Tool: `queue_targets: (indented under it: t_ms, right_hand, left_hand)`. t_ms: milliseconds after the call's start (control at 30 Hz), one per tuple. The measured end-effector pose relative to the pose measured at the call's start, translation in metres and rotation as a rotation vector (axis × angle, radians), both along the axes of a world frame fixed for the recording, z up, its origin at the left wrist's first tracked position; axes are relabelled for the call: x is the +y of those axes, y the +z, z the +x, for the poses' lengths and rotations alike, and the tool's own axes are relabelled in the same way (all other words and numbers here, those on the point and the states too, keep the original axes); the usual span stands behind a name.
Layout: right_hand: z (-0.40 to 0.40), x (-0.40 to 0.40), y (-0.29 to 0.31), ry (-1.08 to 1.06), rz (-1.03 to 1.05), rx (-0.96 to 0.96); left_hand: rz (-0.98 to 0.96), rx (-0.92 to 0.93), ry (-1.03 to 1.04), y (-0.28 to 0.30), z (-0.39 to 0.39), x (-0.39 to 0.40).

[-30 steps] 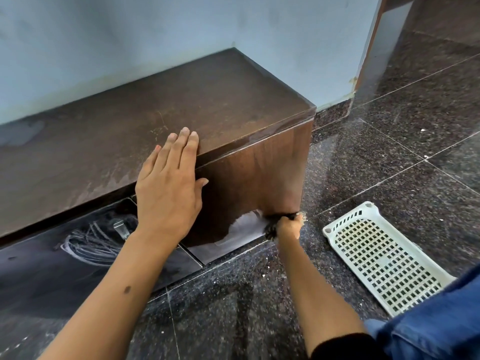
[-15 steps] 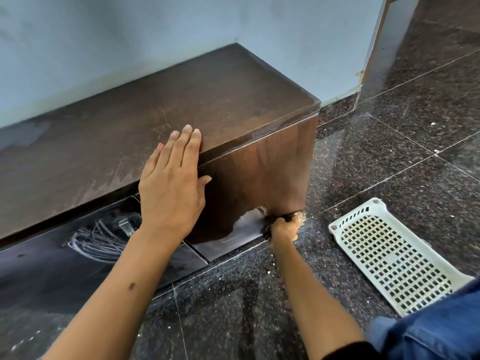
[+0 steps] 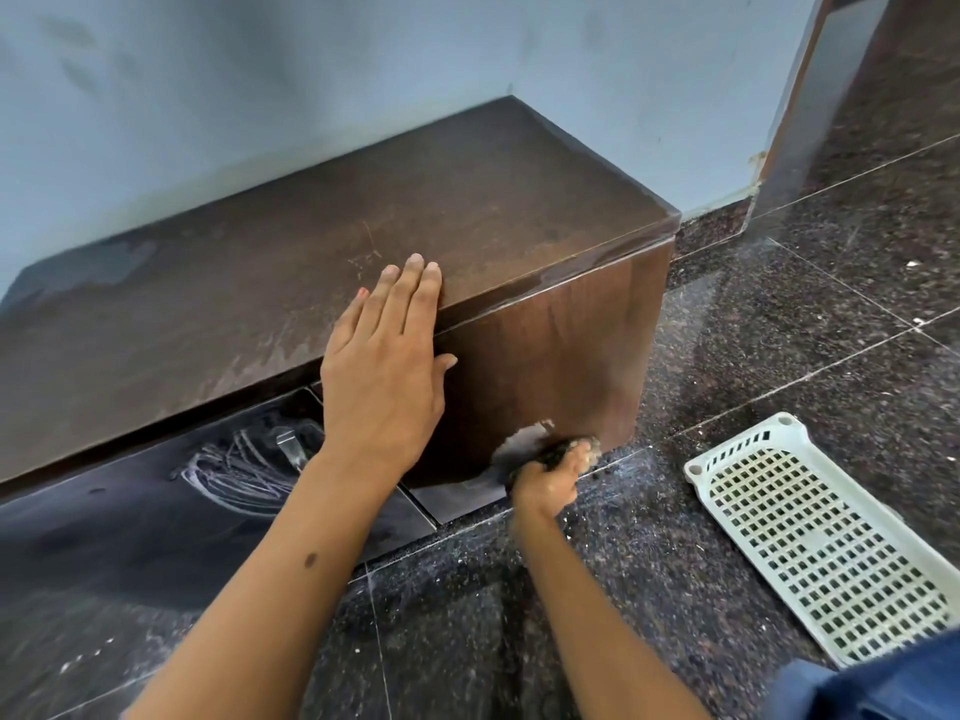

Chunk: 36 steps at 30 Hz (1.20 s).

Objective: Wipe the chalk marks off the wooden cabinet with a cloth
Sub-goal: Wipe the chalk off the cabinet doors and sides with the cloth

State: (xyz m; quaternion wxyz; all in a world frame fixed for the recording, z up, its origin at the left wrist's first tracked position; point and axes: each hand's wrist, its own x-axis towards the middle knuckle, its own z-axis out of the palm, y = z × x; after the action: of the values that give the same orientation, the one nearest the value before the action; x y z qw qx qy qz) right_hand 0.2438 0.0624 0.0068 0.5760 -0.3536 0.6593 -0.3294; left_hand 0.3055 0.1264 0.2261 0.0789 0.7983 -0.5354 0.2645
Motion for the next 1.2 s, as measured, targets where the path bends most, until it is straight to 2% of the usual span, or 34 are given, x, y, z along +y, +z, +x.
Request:
queue_targets:
  t_ms: [67,133,200,267,333,400,500,667,733,800,900,1067,1200]
  right_hand:
    - [-0.02,-0.017,-0.007,0.025,0.252,-0.146]
    - [-0.028,-0.022,-0.006,0.001,0.332,-0.217]
    - [-0.017,-0.01,-0.001,-0.053,0.23,-0.158]
    - [0.006,0.011,0.004,-0.065,0.004,-0.058]
    - [0.023,0.027,0.012,-0.088,-0.108,-0.078]
    - [0.023,0.028,0.016,-0.107,-0.105,-0.102]
    - [0.01,0.016,0.0,-0.041,-0.084,-0.02]
    - [-0.023,-0.032,-0.013,-0.083,0.274,-0.18]
    - [-0.02,-0.029,0.0,-0.13,0.242,-0.165]
    - [-0.001,-0.01,0.019,-0.17,0.077,-0.065]
    - [0.023,0.022,0.044,-0.126,-0.117,-0.035]
    - [0.014,0.02,0.027,-0.024,-0.114,0.02]
    - [0.002,0.0,0.011,-0.007,0.118,-0.023]
  left_hand:
    - [0.003,-0.001,0.004,0.0,0.0,0.001]
    - [-0.002,-0.001,-0.003,0.001,0.0,0.0]
    - [-0.006,-0.009,-0.005,0.0,0.0,0.0]
    - [-0.013,-0.019,-0.006,-0.001,0.001,0.0]
    - [-0.016,-0.015,-0.004,-0.001,0.001,0.0]
    - [-0.025,-0.013,-0.006,-0.001,0.0,0.0]
    - [-0.031,-0.021,-0.016,-0.001,0.001,0.0]
    - [-0.028,-0.033,-0.009,-0.002,0.002,0.0]
    - [-0.022,-0.029,-0.006,-0.002,0.001,0.0]
    - [-0.028,-0.034,-0.006,-0.002,0.002,0.0]
    - [-0.038,-0.031,-0.007,-0.002,0.001,0.0]
    - [-0.029,-0.03,-0.005,-0.002,0.0,0.0]
    - [-0.017,-0.029,0.006,-0.001,0.0,0.0]
